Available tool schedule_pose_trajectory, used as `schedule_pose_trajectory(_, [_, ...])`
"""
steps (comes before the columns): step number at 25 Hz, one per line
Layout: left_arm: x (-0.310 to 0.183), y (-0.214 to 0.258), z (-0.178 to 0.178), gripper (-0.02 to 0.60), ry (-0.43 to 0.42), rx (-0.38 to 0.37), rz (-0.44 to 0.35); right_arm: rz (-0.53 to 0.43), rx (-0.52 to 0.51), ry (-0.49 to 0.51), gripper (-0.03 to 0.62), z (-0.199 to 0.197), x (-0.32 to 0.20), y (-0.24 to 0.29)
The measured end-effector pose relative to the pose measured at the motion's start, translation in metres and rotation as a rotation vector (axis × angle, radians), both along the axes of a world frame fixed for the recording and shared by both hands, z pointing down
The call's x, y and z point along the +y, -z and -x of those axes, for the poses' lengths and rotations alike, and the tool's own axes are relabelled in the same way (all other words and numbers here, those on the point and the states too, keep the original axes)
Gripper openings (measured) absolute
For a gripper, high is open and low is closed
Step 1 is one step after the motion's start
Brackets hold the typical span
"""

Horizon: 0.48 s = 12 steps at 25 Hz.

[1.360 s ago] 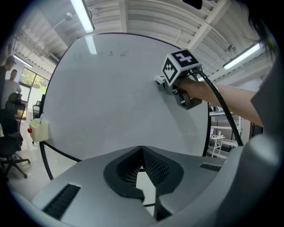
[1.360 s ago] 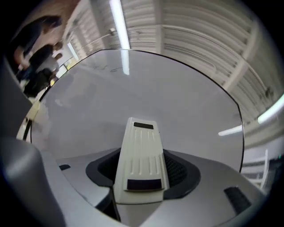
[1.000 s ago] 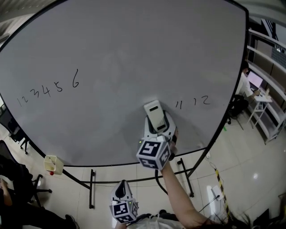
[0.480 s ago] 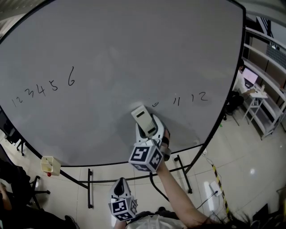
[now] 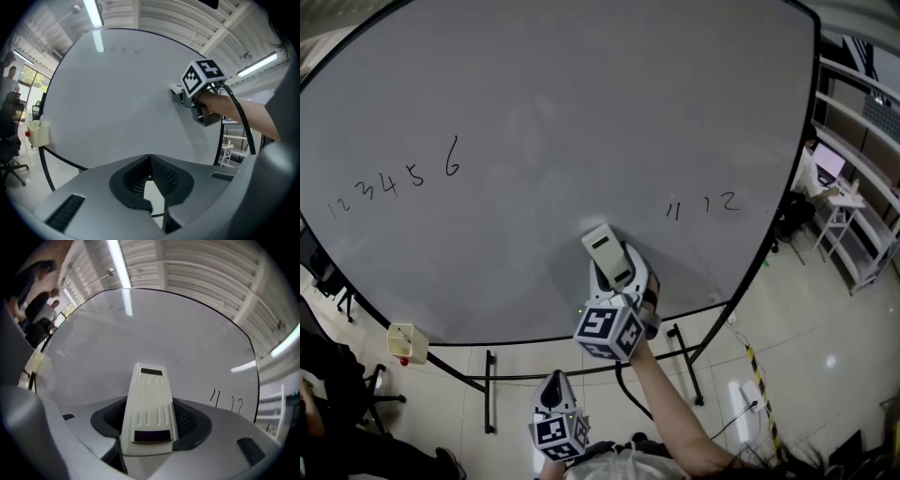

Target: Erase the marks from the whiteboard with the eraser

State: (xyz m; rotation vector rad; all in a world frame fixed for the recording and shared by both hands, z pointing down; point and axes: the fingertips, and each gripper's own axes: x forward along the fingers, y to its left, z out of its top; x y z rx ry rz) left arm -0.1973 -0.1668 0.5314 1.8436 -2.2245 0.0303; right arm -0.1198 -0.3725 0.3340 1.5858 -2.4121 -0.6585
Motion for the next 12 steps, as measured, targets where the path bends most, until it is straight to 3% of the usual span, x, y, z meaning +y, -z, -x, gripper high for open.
schedule_pose_trajectory(1, [-0.001,0.003,-0.002,0.003,-0.001,0.002,-0.009,-0.007,0.029,0.000,0.291,-0.001,-0.001,-0.004])
schedule_pose_trajectory(3, [0.000,0.007,-0.005,0.003,-0.006,-0.001,-0.019,0.019,-0.045,-0.047,0.291,-0.040,-0.017,0.003])
schedule_pose_trajectory(6, [0.003,0.003,-0.003,0.003,-0.003,-0.011,-0.004,0.118,-0.335,-0.169,0.291,-0.148,-0.058,0.024])
schedule_pose_trajectory(8, [0.007,-0.002,-0.001,0.003,0.005,-0.008,0.015,0.182,-0.493,-0.175,0.290,-0.190,-0.076,0.024])
schedule_pose_trajectory(10, [0.007,-0.006,0.001,0.003,0.013,0.000,0.029,0.181,-0.471,-0.146,0.290,-0.179,-0.071,0.023])
schedule_pose_trajectory(12, [0.002,-0.006,-0.001,0.003,0.015,0.006,0.028,0.163,-0.361,-0.062,0.291,-0.125,-0.049,0.021])
